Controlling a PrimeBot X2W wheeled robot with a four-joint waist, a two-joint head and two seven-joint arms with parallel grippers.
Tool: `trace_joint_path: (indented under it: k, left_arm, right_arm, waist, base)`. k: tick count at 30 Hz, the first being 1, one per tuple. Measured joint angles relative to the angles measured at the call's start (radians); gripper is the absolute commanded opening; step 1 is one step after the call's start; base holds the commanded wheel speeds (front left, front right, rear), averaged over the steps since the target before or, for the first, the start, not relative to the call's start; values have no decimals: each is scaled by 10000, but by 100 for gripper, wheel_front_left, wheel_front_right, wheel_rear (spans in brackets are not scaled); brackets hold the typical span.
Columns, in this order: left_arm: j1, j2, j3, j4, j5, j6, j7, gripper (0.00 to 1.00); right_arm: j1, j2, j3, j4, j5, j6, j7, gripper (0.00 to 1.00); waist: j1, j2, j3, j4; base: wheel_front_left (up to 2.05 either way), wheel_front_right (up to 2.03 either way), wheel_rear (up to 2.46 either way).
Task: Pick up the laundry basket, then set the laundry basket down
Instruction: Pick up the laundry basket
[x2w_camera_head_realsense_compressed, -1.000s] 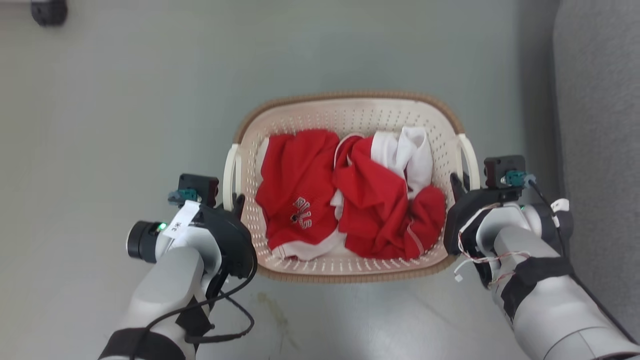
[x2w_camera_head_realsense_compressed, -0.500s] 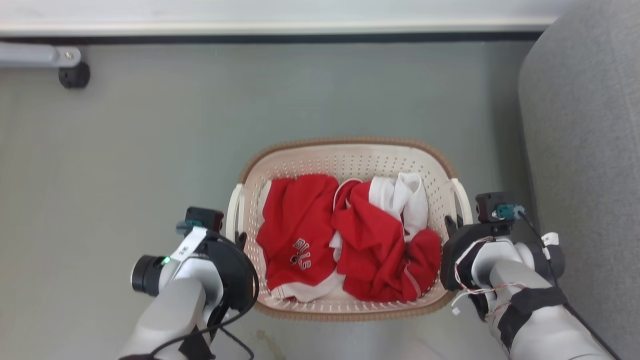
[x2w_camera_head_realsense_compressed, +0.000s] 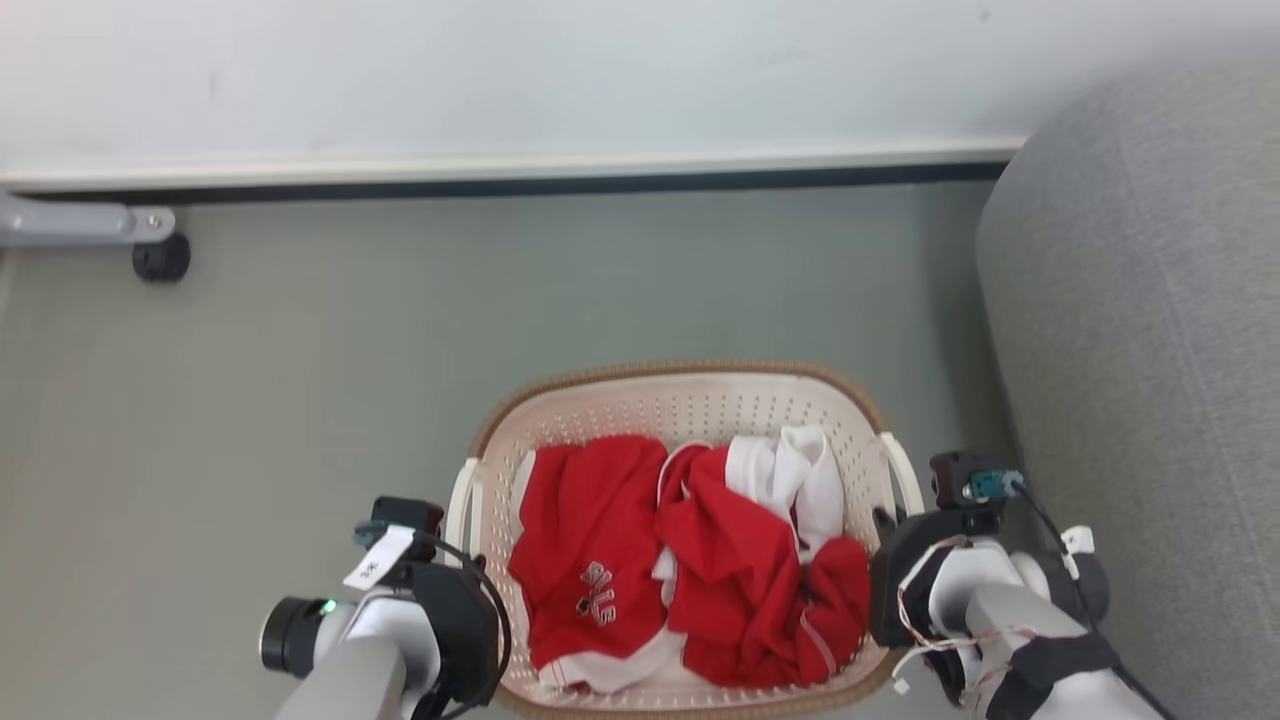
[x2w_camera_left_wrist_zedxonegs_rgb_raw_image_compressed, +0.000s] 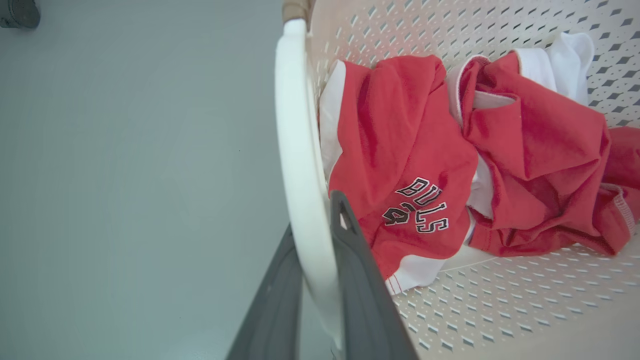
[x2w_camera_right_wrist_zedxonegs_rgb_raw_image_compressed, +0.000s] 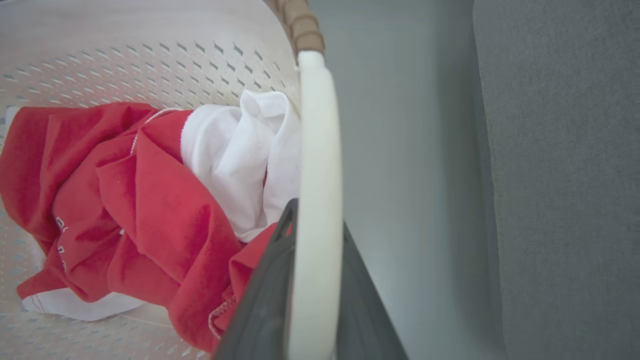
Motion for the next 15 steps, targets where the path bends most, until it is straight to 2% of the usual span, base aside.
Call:
trace_joint_path:
  k: [15]
  left_arm:
    - [908, 12, -50, 15, -71, -2, 196, 0]
  right_arm:
    - [826, 15, 688, -109, 679, -157, 500, 0]
  waist:
    - [0, 0, -1167, -300]
  base:
    - [0, 0, 0]
